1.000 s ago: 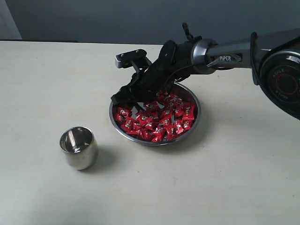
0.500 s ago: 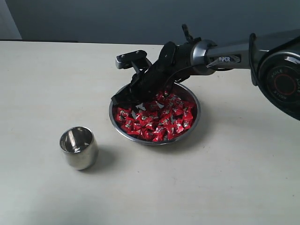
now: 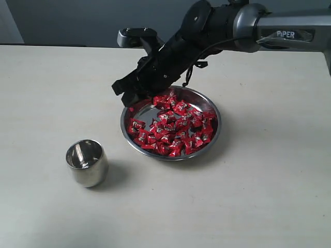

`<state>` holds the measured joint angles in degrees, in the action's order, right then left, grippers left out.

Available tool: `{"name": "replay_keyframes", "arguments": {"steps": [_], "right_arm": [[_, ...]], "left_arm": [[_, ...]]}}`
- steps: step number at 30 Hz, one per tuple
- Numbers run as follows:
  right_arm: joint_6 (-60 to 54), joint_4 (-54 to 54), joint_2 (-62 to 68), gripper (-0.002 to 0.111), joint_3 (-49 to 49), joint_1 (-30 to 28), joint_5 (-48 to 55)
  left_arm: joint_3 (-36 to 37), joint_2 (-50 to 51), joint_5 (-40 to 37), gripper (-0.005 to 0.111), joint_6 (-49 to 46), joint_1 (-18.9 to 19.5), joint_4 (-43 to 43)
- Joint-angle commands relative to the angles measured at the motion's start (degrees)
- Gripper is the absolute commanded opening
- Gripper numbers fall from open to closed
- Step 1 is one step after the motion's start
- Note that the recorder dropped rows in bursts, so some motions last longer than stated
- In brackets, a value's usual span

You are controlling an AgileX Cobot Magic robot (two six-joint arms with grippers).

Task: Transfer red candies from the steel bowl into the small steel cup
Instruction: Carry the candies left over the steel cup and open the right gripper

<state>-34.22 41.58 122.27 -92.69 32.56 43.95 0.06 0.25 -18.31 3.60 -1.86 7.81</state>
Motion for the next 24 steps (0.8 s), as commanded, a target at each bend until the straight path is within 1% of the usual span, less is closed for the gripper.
{"name": "replay_keyframes", "arguments": {"steps": [1, 3, 6, 9, 21, 22, 24], "right_arm": [[-5.3, 7.1, -1.0, -0.001, -0.2, 2.3, 8.8], [-7.1, 8.1, -1.0, -0.001, -0.2, 5.0, 9.2], [-7.7, 6.5, -1.0, -0.001, -0.2, 9.8, 6.8], [-7.7, 3.2, -1.0, -0.001, -0.2, 11.8, 6.8], [-7.7, 0.4, -1.0, 0.000, -0.2, 12.1, 6.8], [-7.7, 0.1, -1.0, 0.003, -0.2, 12.1, 6.8], [-7.7, 0.0, -1.0, 0.013, -0.2, 12.1, 6.9]], "left_arm": [[-0.1, -0.2, 0.5, 0.000, 0.3, 0.1, -0.2], [-0.1, -0.2, 0.5, 0.000, 0.3, 0.1, -0.2], [-0.1, -0.2, 0.5, 0.000, 0.3, 0.1, -0.2], [-0.1, -0.2, 0.5, 0.000, 0.3, 0.1, -0.2], [-0.1, -0.2, 0.5, 0.000, 0.3, 0.1, -0.2], [-0.1, -0.2, 0.5, 0.000, 0.3, 0.1, -0.2], [-0.1, -0.2, 0.5, 0.000, 0.3, 0.1, -0.2]]}}
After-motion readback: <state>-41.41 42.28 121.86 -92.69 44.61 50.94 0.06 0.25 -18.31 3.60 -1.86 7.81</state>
